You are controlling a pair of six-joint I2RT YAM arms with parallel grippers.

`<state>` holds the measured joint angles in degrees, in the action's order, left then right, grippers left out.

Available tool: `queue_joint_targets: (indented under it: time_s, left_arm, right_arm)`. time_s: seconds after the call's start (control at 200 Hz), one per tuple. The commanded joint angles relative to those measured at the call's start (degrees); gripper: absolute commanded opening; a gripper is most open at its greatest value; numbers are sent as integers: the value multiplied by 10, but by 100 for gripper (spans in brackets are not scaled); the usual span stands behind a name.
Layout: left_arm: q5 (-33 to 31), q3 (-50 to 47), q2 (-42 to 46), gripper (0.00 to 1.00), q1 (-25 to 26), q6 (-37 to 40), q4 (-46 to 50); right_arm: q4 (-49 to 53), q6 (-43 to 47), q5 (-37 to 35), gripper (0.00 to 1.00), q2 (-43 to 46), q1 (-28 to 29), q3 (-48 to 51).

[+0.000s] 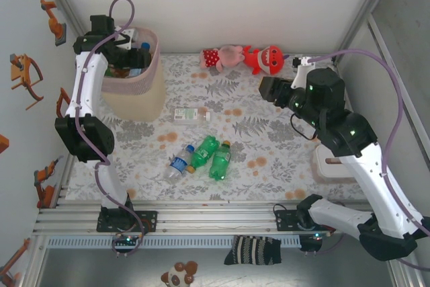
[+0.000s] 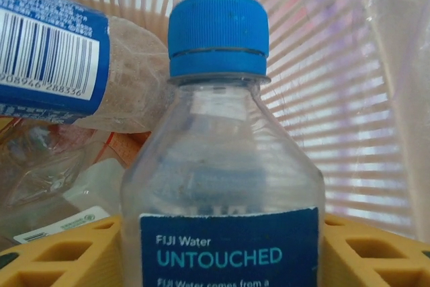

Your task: Put the plastic bottles in the bin

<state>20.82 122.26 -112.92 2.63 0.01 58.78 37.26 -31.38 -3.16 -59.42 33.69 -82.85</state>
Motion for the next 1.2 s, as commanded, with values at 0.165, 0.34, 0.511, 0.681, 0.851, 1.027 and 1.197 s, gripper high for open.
queue_joint_targets:
  time_s: [0.165,0.34,0.511,0.681,0.851,1.027,1.197]
  left_arm:
    - [4,-5,74,68,-2,-26,-23]
    - [8,-4,101,69,-2,-33,-26]
    - [14,-4,113,56,-2,-33,-28]
    - [12,-6,94,41,-2,-23,-22]
    - [-21,-23,70,38,-3,-13,-16]
    - [-20,-45,62,36,-11,-11,-16]
    - [12,-66,93,36,-7,-12,-48]
  right_arm:
    - [6,7,-20,59,17,1,6]
    - [7,7,-19,59,16,1,6]
    - [7,8,-17,59,12,2,2]
    - [7,7,-14,59,10,1,2]
    - [7,5,-16,59,17,1,6]
    - [9,6,-19,59,18,1,6]
    - [9,9,-18,59,14,1,5]
